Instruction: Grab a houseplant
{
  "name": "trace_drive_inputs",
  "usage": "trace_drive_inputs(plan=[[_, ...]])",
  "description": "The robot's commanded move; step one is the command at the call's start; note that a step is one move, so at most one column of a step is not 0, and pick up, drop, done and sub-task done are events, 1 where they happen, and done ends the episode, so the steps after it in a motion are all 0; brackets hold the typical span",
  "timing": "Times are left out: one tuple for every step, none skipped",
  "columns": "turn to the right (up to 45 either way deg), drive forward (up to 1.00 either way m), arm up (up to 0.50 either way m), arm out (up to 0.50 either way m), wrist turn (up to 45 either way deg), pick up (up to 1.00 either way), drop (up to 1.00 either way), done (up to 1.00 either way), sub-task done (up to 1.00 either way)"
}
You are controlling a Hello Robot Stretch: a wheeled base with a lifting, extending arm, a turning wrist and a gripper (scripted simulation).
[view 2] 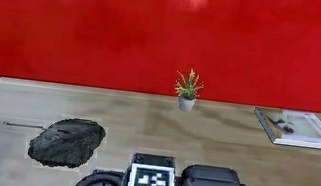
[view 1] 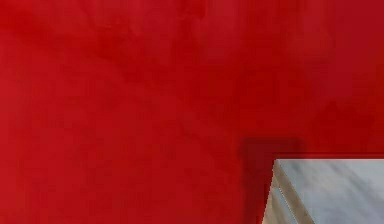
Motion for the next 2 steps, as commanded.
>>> trace_drive_inputs(plan=[[0.0, 0.0, 0.0, 0.4, 0.0, 0.0, 0.0, 0.0, 0.0], [0.0, 0.0, 0.0, 0.0, 45.0, 0.0, 0.0, 0.0, 0.0]])
